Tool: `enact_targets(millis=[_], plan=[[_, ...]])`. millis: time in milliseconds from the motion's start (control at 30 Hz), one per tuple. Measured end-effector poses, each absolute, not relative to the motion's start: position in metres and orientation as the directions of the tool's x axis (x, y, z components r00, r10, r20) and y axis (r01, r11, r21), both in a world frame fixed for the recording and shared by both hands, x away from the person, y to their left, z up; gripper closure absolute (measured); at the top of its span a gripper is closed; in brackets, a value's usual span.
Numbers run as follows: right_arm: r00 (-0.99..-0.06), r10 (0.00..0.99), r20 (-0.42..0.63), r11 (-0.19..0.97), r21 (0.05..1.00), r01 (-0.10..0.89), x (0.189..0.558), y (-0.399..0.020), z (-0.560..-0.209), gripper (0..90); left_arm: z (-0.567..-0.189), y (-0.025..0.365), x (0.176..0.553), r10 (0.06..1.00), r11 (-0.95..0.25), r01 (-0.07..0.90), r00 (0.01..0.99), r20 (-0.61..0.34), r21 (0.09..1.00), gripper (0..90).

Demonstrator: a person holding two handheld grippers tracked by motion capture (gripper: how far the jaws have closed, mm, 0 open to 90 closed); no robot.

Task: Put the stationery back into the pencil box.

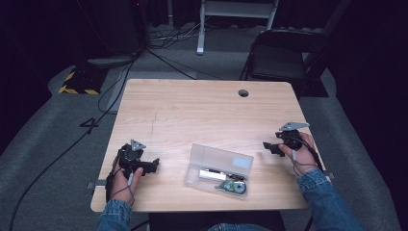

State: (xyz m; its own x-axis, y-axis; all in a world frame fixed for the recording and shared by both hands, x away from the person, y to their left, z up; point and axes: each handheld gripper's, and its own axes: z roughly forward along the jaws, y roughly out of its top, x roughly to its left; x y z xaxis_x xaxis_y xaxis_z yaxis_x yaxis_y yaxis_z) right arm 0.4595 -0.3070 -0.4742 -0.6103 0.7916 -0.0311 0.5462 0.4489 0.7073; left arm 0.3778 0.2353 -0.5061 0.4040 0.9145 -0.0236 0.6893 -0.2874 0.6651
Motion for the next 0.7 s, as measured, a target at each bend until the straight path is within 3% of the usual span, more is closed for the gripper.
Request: enact_targets(millis=[533, 700], plan=[[-0.621, 0.784, -0.025, 0.475, 0.669, 0.572, 0.464, -0.307, -0.493, 22.6, -0.506, 0.235, 0.378, 0.914, -0.288, 0.689, 0.404, -0.023, 0.665, 0.1], [-0.610, 0.792, -0.006, 0.446, 0.689, 0.571, 0.465, -0.305, -0.498, 14.7, -0.506, 0.235, 0.378, 0.915, -0.287, 0.690, 0.404, -0.024, 0.664, 0.1]])
